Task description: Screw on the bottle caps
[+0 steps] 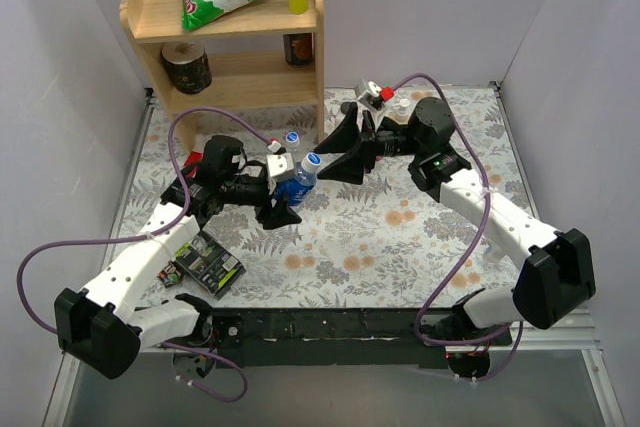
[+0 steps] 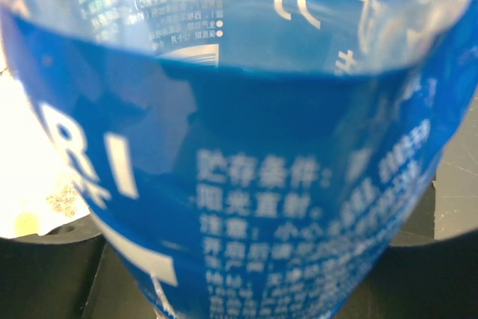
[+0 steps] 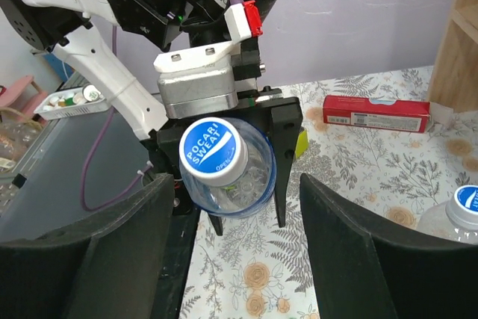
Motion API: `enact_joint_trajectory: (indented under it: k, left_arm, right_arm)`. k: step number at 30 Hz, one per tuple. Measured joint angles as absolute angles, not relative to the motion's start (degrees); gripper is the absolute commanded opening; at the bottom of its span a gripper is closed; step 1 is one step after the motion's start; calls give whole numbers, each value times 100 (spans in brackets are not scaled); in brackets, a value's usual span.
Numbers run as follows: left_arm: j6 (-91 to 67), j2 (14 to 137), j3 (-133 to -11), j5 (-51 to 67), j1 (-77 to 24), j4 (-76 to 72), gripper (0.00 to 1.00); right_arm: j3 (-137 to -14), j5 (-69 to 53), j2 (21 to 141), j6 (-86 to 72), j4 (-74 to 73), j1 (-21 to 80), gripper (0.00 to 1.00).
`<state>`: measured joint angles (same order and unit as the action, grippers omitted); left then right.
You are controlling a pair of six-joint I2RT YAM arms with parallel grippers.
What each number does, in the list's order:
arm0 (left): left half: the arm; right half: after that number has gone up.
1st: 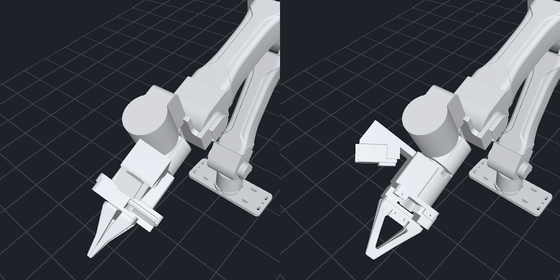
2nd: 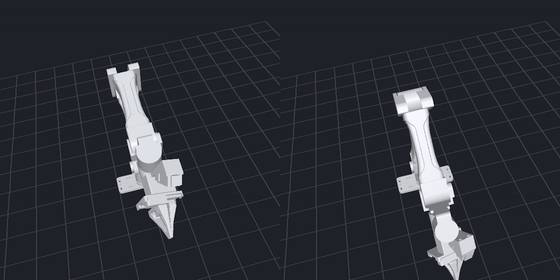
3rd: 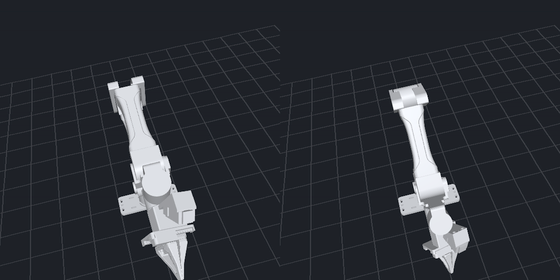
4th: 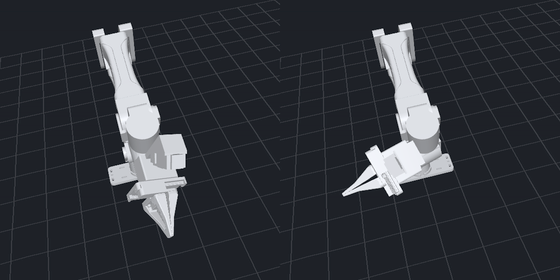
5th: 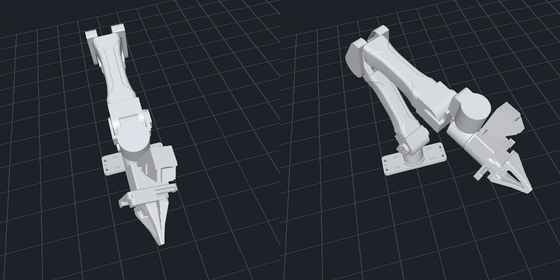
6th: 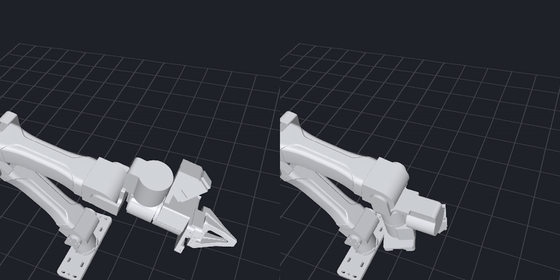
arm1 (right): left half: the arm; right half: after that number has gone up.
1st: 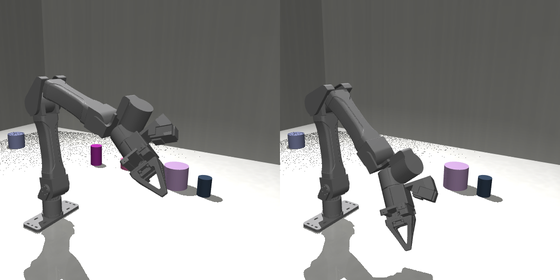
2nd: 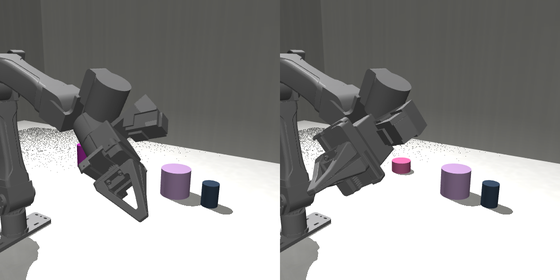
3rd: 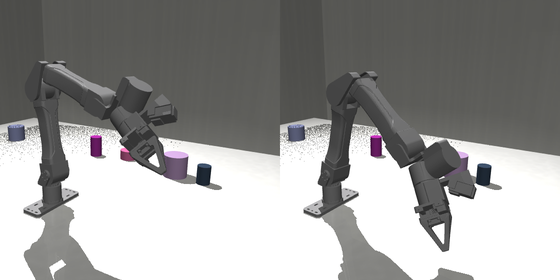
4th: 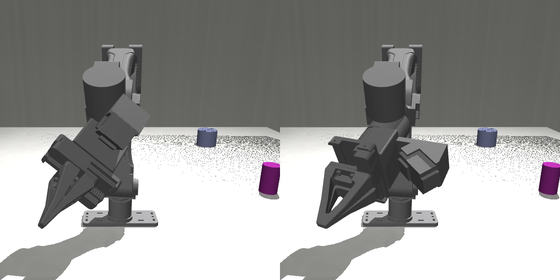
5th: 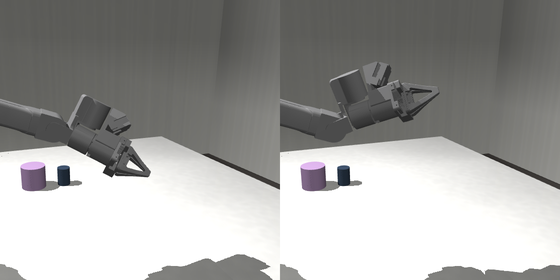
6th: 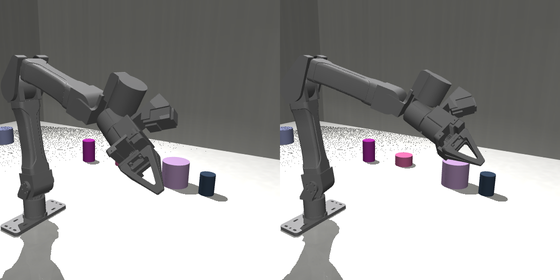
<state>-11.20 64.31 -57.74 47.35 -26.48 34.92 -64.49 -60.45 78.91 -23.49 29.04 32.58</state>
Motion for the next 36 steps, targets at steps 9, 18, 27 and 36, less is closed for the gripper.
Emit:
enact_joint_trajectory:
  k: [9, 18, 27, 36]
  left_arm:
    - [-1157, 6436, -5763, 4901, -2652, 3463, 0]
    - [-1181, 6447, -5714, 4939, -2716, 3420, 0]
    - [-1299, 6482, -5697, 4932, -2716, 3389, 0]
    - [-1900, 6493, -5555, 4486, -2735, 2814, 50]
  right_arm:
    - [-6525, -6051, 8025, -2488, 3065, 3503, 67]
    - [-6681, -5955, 8106, -2578, 3109, 3538, 65]
    - [-6805, -5931, 8152, -2620, 3089, 3553, 30]
    - [-7247, -5424, 8169, -1898, 1885, 3632, 1]
